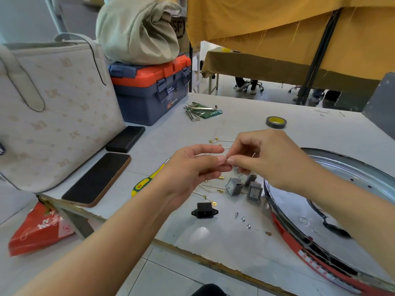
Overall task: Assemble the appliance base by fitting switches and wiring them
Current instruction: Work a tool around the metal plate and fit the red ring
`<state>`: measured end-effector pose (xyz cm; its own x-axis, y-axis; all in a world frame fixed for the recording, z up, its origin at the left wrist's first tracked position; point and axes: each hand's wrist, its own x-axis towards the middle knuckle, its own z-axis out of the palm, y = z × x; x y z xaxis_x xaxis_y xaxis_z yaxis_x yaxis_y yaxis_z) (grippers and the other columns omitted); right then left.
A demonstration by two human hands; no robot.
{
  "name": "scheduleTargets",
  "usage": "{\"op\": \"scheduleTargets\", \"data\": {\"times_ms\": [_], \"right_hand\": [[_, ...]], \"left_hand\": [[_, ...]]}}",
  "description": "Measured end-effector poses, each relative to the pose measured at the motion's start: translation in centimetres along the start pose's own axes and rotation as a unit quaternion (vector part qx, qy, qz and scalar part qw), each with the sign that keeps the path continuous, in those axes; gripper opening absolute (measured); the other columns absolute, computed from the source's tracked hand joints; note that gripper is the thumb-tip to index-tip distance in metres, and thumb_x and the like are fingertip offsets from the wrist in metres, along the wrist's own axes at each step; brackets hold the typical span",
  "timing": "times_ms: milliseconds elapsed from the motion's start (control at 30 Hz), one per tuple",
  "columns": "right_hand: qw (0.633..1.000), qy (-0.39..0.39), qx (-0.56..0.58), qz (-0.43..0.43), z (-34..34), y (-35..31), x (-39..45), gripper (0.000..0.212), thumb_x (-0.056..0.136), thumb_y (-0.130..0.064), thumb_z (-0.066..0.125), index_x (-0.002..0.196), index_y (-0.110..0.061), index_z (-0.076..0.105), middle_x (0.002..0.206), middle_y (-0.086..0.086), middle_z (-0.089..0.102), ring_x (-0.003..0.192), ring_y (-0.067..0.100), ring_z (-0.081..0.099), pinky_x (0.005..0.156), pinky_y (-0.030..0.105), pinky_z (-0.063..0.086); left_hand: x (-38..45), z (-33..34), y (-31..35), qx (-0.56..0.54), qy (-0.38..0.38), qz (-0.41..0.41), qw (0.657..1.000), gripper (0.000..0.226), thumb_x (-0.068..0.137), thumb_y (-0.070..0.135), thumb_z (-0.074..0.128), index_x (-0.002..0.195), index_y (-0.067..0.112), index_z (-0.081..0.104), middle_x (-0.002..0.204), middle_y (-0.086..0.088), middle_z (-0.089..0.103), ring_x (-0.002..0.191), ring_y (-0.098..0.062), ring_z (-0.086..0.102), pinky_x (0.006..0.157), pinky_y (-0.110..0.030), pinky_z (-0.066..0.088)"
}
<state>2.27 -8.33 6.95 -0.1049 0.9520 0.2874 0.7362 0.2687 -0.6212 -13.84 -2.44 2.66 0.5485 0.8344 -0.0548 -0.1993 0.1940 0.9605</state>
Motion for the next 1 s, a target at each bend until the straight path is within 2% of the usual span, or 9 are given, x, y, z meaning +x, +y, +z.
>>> {"op": "scheduleTargets", "data": {"times_ms": [100,167,267,333,400,567,733,933,1000], "right_hand": [[0.998,-0.009,-0.055,-0.013,0.4,-0.3,0.3,0.006,0.084,-0.012,0.067,0.080,-0.016,0.068,0.070,-0.006,0.066,0.068,0.005,0.058,0.062,0.012,0.045],[0.998,-0.009,-0.059,-0.006,0.2,-0.2,0.5,0.010,0.083,-0.009,0.066,0.077,-0.017,0.066,0.072,-0.008,0.065,0.071,0.004,0.057,0.062,0.008,0.043],[0.999,-0.009,-0.048,0.023,-0.3,0.5,0.4,0.016,0.080,-0.005,0.066,0.073,-0.018,0.064,0.071,-0.009,0.064,0.065,0.000,0.056,0.059,0.006,0.042],[0.998,-0.020,-0.047,0.039,-0.3,0.9,0.2,0.018,0.078,-0.002,0.065,0.071,-0.018,0.062,0.070,-0.007,0.063,0.060,-0.002,0.053,0.057,0.006,0.041],[0.997,-0.037,-0.054,0.050,-0.2,1.3,-0.1,0.020,0.077,-0.001,0.065,0.071,-0.020,0.061,0.069,-0.006,0.062,0.059,-0.002,0.052,0.056,0.007,0.041],[0.995,-0.051,-0.068,0.060,-0.5,2.0,-0.3,0.023,0.082,-0.003,0.062,0.076,-0.025,0.069,0.076,-0.007,0.066,0.068,0.000,0.056,0.059,0.007,0.041],[0.995,-0.022,-0.057,0.076,-1.0,2.7,-0.7,0.023,0.084,-0.004,0.062,0.076,-0.024,0.071,0.063,-0.021,0.064,0.063,-0.009,0.055,0.056,0.003,0.038],[0.996,-0.012,-0.047,0.080,-1.5,3.1,-1.0,0.021,0.085,-0.011,0.065,0.076,-0.029,0.069,0.070,-0.012,0.068,0.066,-0.002,0.059,0.058,0.011,0.045],[0.995,-0.011,-0.041,0.086,-2.1,3.2,-1.4,0.019,0.086,-0.014,0.066,0.077,-0.030,0.070,0.072,-0.010,0.069,0.068,0.004,0.061,0.058,0.017,0.051]], "left_hand": [[0.2,-1.7,0.7,0.051,-0.024,-0.002,0.998,0.017,0.086,0.002,0.062,0.103,0.005,0.064,0.087,-0.011,0.074,0.084,-0.018,0.072,0.071,-0.020,0.056],[1.2,-3.8,1.3,0.210,0.017,0.020,0.977,0.012,0.085,0.005,0.063,0.094,0.010,0.068,0.084,-0.009,0.075,0.078,-0.011,0.071,0.069,-0.021,0.055],[3.7,-8.3,2.1,0.482,0.122,-0.006,0.868,0.010,0.084,0.007,0.065,0.086,0.015,0.070,0.079,-0.005,0.071,0.064,-0.008,0.063,0.069,-0.022,0.051],[5.1,-10.8,2.0,0.577,0.136,-0.069,0.802,0.008,0.083,0.009,0.067,0.089,0.014,0.070,0.087,-0.006,0.071,0.072,-0.013,0.061,0.073,-0.024,0.050],[6.2,-12.2,1.6,0.615,0.129,-0.116,0.769,0.009,0.081,0.013,0.071,0.090,0.013,0.071,0.093,-0.007,0.071,0.078,-0.016,0.062,0.076,-0.026,0.050],[7.5,-12.7,1.4,0.627,0.112,-0.136,0.759,0.009,0.082,0.019,0.069,0.086,0.012,0.070,0.089,-0.009,0.073,0.069,-0.016,0.063,0.072,-0.027,0.054],[7.4,-12.5,1.5,0.613,0.089,-0.157,0.769,0.020,0.083,0.032,0.070,0.087,0.012,0.069,0.084,-0.007,0.071,0.069,-0.015,0.063,0.060,-0.021,0.052],[7.6,-11.1,1.4,0.680,0.080,-0.140,0.715,0.022,0.084,0.027,0.069,0.094,0.008,0.071,0.095,-0.009,0.070,0.085,-0.021,0.061,0.076,-0.031,0.051],[7.4,-10.6,1.6,0.688,0.099,-0.120,0.708,0.019,0.087,0.024,0.064,0.088,0.006,0.069,0.093,-0.010,0.070,0.082,-0.022,0.061,0.070,-0.030,0.049]]}}
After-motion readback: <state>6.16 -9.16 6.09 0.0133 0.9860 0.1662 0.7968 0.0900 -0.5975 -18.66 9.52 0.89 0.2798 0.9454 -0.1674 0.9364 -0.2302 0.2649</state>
